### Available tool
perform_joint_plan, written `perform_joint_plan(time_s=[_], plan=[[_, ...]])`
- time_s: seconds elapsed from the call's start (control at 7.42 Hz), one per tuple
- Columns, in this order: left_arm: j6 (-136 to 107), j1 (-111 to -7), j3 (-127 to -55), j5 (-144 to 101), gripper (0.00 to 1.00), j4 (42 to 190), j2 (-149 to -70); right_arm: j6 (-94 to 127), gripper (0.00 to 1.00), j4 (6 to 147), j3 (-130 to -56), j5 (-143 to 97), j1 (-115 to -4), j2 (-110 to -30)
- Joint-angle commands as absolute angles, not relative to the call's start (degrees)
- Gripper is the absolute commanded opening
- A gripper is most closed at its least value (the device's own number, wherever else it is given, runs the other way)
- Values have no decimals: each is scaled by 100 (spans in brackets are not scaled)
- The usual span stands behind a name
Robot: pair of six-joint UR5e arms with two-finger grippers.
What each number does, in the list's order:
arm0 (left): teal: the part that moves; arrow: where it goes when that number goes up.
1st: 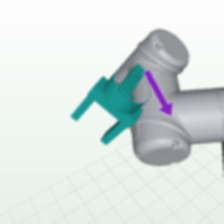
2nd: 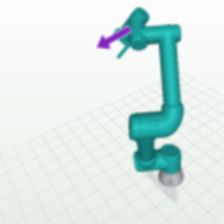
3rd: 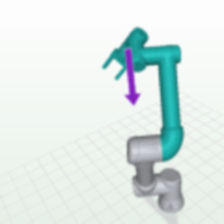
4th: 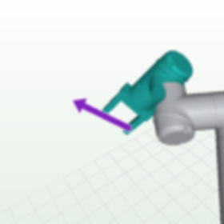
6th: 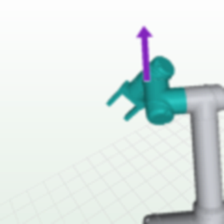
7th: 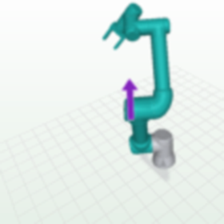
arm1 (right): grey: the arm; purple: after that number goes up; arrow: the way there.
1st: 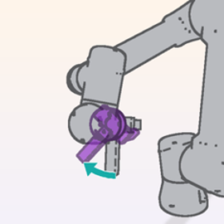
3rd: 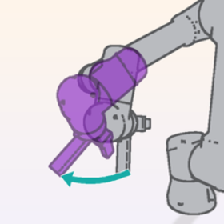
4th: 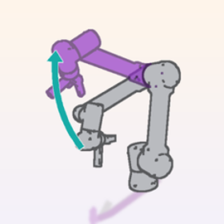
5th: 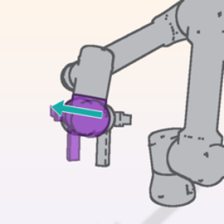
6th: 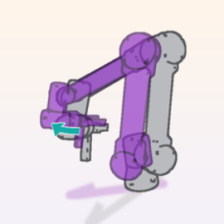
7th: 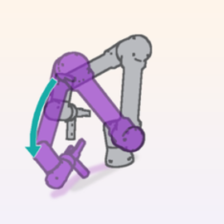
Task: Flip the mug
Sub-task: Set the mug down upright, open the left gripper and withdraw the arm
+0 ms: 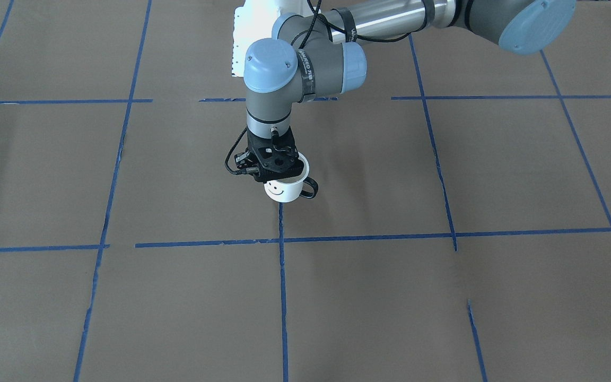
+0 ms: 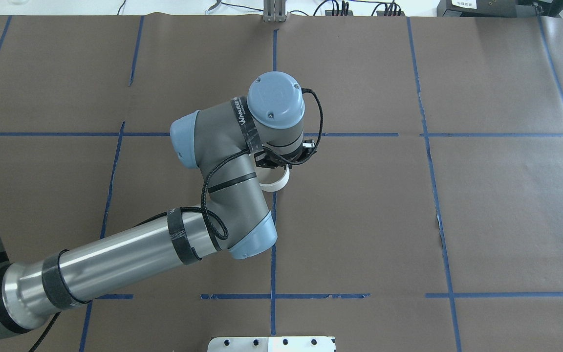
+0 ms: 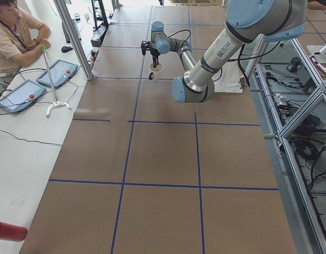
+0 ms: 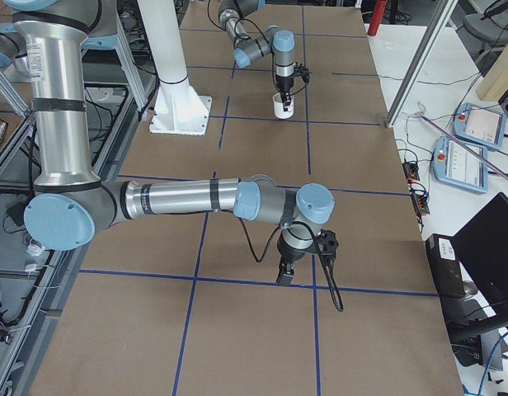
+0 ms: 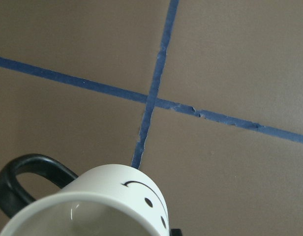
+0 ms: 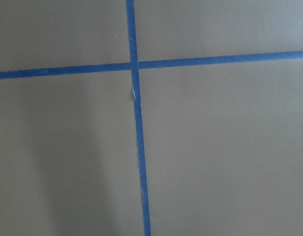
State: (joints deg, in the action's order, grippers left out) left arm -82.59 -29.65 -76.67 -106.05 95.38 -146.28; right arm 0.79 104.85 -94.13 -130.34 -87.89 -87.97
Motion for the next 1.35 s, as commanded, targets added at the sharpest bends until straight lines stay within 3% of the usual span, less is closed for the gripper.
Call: perform_joint_plan(time_s=[0.0,0.13,0.27,0.54,0.67,0.94,1.21], plan=[[-8244,-2909,-7638,-10582,5,9527,-14581,79,100,10485,-9413,-13034,-8789,-8798],[-8244,-2918,-7742,-10556,86,9519,-14520,79,100,10485,-9413,-13034,-8789,-8798],[-8244,-2918,-7987,-10599,100,9501,-14493,79,100,10485,-9413,-13034,-8789,-8798],[-7956,-3328,-8697,-10643,100,9370,-14319,79,100,10485,-9413,-13034,-8789,-8798],[-7476,-3636,-9432,-10974,100,8891,-14004,79,100,10485,-9413,-13034,-8789,-8798],[-6055,-4556,-10927,-11354,100,8587,-12759,79,100,10485,-9413,-13034,-8789,-8798],[-3895,-5532,-11294,-12134,100,8587,-11449,79,100,10485,-9413,-13034,-8789,-8798]])
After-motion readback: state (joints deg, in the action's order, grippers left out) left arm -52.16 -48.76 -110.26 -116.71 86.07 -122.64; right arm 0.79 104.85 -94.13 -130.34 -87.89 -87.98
